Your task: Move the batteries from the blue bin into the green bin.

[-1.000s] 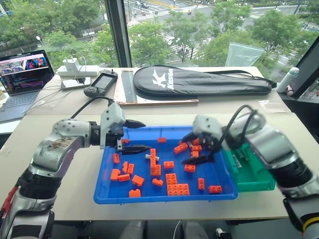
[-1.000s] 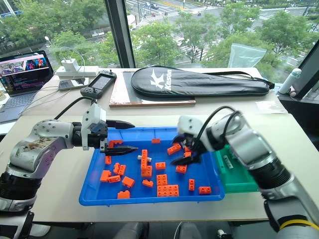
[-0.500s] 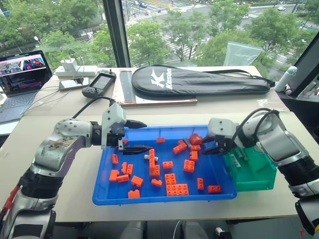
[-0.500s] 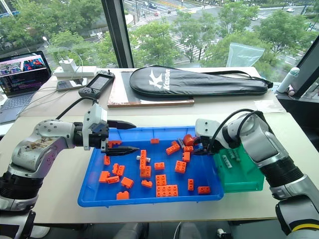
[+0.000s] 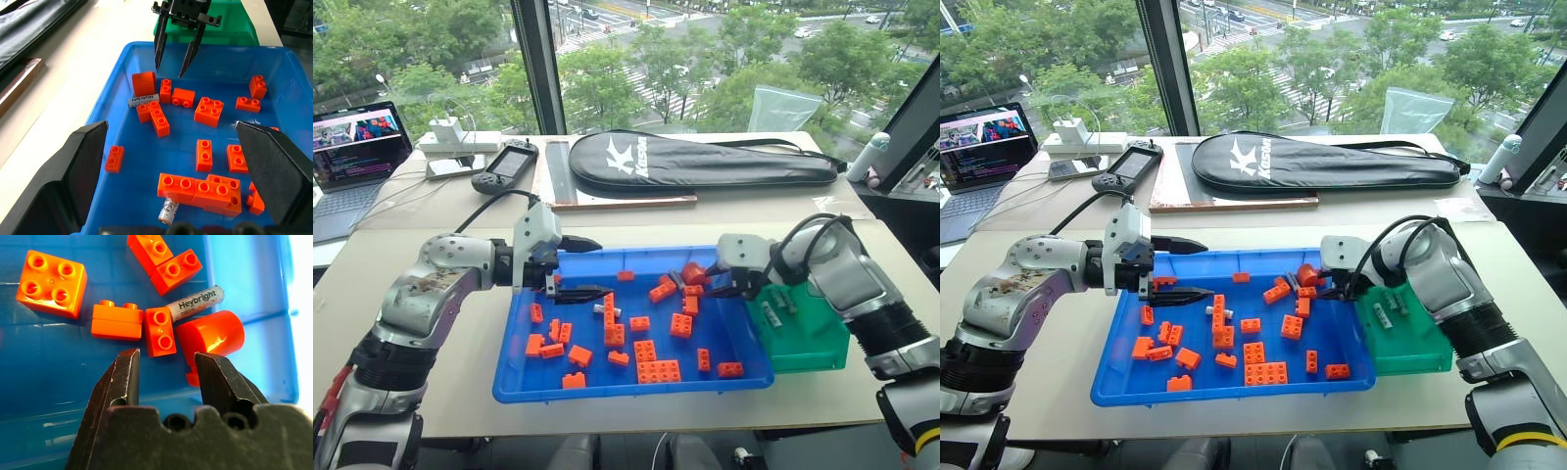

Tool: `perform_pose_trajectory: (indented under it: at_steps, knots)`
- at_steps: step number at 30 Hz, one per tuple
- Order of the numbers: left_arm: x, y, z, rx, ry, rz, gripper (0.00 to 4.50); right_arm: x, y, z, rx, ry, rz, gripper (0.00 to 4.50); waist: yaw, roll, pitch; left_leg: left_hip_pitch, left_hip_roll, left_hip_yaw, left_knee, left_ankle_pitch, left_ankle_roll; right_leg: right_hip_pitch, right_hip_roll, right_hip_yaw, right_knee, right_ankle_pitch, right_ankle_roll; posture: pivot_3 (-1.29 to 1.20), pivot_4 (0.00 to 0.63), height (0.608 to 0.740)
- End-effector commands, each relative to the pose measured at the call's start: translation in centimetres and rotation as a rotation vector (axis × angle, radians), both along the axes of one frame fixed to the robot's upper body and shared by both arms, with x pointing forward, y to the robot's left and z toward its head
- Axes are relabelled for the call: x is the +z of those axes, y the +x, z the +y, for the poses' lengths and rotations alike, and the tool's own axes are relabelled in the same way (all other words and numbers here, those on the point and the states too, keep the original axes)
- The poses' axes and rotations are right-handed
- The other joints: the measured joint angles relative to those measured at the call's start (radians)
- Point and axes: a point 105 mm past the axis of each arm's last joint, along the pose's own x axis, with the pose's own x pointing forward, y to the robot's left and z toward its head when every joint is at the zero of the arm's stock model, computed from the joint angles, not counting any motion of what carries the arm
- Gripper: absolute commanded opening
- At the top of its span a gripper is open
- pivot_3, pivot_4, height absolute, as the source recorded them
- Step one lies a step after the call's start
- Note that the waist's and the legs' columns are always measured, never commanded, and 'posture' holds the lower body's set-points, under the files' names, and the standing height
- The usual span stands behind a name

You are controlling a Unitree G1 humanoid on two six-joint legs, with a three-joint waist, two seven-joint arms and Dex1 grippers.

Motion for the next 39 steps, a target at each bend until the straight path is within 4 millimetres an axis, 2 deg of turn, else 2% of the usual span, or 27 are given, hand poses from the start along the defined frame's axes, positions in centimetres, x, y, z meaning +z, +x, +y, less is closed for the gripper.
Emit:
perform_pose_trajectory:
  at_steps: [1,5,9,16,24,27,31,39]
  knots:
    - [0.8,-0.3,-0.1,-0.006,0.003,-0.045,4.50,-1.1,-0.1,0.8,0.029,-0.026,0.024,2.13,-0.001,0.000,0.000,0.001,0.001,0.001,0.000,0.000,0.000,0.000,0.000,0.000,0.000,0.000,0.000,0.00,0.150,0.740]
    - [0.8,-0.4,-0.1,-0.002,0.002,-0.046,4.50,-1.4,-0.2,1.6,0.064,-0.045,0.033,2.13,-0.002,0.000,0.000,0.002,0.001,0.002,0.000,0.000,0.000,0.000,0.001,0.000,0.000,0.000,-0.001,0.00,0.150,0.740]
    - [0.8,-0.4,-0.1,0.000,0.000,-0.045,4.50,-0.9,-0.1,1.7,0.068,-0.066,0.017,2.13,-0.002,0.000,0.000,0.002,0.001,0.003,-0.001,0.000,-0.001,0.000,0.002,0.000,0.000,0.000,-0.001,0.00,0.150,0.740]
    - [0.5,-0.4,0.0,0.008,-0.005,-0.039,4.50,2.3,0.3,0.9,0.054,-0.077,-0.042,2.13,0.004,0.000,0.000,0.001,0.002,0.004,-0.001,-0.001,-0.001,-0.002,0.001,0.002,0.000,0.001,-0.001,0.00,0.150,0.740]
    - [0.3,-0.3,-0.3,0.006,-0.016,-0.039,4.50,4.2,-0.4,1.6,0.085,-0.062,-0.038,2.13,0.005,0.000,0.001,0.000,0.002,0.005,-0.001,-0.001,-0.001,-0.002,0.001,0.003,0.000,0.001,-0.001,0.00,0.150,0.740]
    - [0.2,-0.3,-0.4,0.006,-0.019,-0.038,4.50,4.1,-0.7,2.0,0.107,-0.075,-0.028,2.13,0.005,0.000,0.001,0.000,0.002,0.005,-0.001,-0.001,-0.001,-0.002,0.001,0.003,0.000,0.001,-0.001,0.00,0.150,0.740]
    - [0.2,-0.3,-0.4,0.008,-0.021,-0.039,4.50,2.7,-1.3,2.4,0.137,-0.129,0.030,2.13,0.005,0.000,0.001,0.000,0.002,0.005,-0.001,-0.001,-0.001,-0.003,0.001,0.003,0.000,0.001,-0.001,0.00,0.150,0.740]
    - [0.0,-0.5,-0.4,0.018,-0.022,-0.040,4.50,0.8,-0.7,2.9,0.129,-0.190,0.068,2.13,0.005,0.000,0.001,0.000,0.002,0.005,-0.001,-0.001,-0.001,-0.003,0.001,0.003,0.000,0.001,-0.001,0.00,0.150,0.740]
